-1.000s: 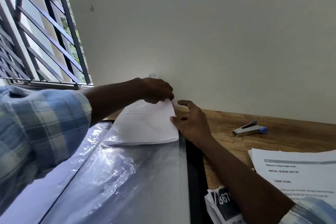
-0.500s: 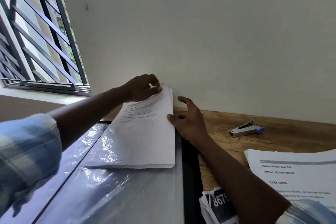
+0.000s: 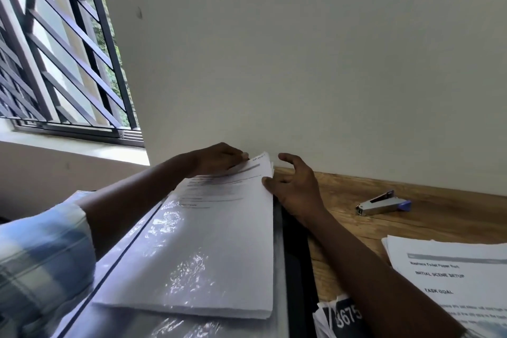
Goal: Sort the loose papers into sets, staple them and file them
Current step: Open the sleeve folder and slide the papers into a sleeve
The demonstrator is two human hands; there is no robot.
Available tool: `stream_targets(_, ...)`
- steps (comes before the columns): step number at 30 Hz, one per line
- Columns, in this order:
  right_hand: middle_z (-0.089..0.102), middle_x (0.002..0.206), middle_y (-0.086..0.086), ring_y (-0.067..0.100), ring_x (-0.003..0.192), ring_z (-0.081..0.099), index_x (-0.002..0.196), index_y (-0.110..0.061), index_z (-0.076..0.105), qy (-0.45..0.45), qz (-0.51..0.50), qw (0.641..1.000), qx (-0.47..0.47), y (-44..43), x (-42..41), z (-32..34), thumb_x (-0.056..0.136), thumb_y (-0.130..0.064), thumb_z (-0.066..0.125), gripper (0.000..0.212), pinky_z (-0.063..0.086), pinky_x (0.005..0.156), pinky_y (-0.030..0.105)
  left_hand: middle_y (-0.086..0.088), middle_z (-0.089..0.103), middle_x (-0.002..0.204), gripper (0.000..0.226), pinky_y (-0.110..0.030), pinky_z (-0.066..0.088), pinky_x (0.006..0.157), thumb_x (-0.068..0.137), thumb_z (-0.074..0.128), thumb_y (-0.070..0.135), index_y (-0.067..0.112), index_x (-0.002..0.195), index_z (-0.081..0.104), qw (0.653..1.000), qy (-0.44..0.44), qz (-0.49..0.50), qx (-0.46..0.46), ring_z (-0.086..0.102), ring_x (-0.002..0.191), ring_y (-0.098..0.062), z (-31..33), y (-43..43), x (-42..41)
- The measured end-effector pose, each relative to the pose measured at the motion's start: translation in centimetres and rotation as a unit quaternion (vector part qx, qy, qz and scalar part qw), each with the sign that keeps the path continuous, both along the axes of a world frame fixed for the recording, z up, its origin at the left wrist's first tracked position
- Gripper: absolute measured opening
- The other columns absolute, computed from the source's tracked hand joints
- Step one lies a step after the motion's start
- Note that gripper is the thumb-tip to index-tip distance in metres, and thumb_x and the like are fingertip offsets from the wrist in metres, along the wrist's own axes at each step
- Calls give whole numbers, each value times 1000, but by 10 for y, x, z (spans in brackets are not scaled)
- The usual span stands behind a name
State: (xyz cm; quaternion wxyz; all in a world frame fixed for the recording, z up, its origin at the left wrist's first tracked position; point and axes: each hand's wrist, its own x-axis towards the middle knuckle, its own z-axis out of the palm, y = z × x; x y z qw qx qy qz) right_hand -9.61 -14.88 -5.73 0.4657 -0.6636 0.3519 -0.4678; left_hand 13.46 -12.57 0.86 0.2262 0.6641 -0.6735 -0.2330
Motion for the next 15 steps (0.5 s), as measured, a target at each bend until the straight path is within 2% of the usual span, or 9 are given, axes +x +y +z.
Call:
stream_targets(1, 76, 82, 2, 17, 82, 75, 135, -33, 55, 2, -2, 1000, -1, 0, -1, 0, 81, -21, 84, 62, 63, 83, 43, 5, 36, 72, 52, -33, 30, 74, 97, 52, 63, 21, 69, 38, 1000, 5, -2, -1, 33, 70, -16, 3, 8, -3)
stream_targets(3, 77, 88, 0, 15, 84, 74, 135, -34, 55, 6, -5, 1000, -1, -2, -1, -1, 80, -24, 84, 63, 62, 84, 39, 7, 34, 68, 56, -31, 30, 68, 99, 51, 65, 22, 67, 35, 1000, -15, 1, -4, 32, 64, -13, 5, 24, -8)
stream_targets(5, 77, 90, 0, 13, 85, 74, 133, -37, 56, 11, -8, 1000, -2, -3, 0, -2, 79, -27, 84, 61, 61, 84, 37, 5, 45, 65, 57, -34, 43, 71, 96, 49, 69, 20, 67, 50, 997, -71, 9, -12, 44, 63, -14, 5, 36, -12)
stream_targets(7, 77, 91, -1, 13, 84, 74, 132, -36, 57, 14, -12, 1000, -2, -4, 1, -3, 79, -27, 84, 60, 61, 82, 35, 7, 65, 75, 57, -44, 53, 88, 89, 41, 78, 29, 90, 70, 991, -131, 7, -32, 61, 76, -15, 4, 47, -16)
stream_targets(8, 77, 91, -1, 12, 83, 74, 133, -35, 57, 16, -15, 1000, -1, -5, 1, -3, 78, -26, 84, 61, 61, 81, 35, 10, 67, 77, 56, -45, 52, 91, 89, 39, 78, 33, 99, 71, 990, -137, 2, -43, 63, 79, -13, 3, 53, -20)
stream_targets(10, 77, 94, -1, 12, 83, 74, 134, -34, 57, 21, -15, 1000, -4, -5, 0, -3, 78, -23, 83, 62, 61, 79, 33, 9, 69, 77, 41, -40, 51, 88, 98, 45, 66, 33, 99, 70, 988, -134, -10, -72, 63, 77, -11, 1, 64, -31)
stream_targets(12, 76, 100, -1, 11, 86, 73, 133, -34, 57, 27, -5, 1000, -9, -5, 0, -2, 79, -23, 84, 61, 57, 74, 28, 14, 69, 74, 31, -35, 50, 79, 103, 54, 53, 28, 94, 71, 984, -145, -23, -104, 61, 71, -5, -1, 72, -39)
stream_targets(14, 76, 103, 0, 9, 87, 73, 132, -35, 57, 32, 0, 999, -14, -3, 0, -2, 80, -23, 84, 60, 54, 73, 25, 21, 67, 70, 29, -31, 48, 75, 95, 63, 58, 31, 94, 73, 988, -110, -17, -106, 56, 65, 2, -1, 77, -39)
stream_targets(15, 75, 106, -1, 9, 87, 73, 131, -35, 58, 34, -1, 999, -19, -2, 0, -2, 80, -23, 84, 59, 53, 72, 24, 19, 68, 71, 36, -31, 48, 75, 87, 64, 65, 32, 97, 74, 991, -89, -10, -99, 56, 66, 4, 0, 79, -37)
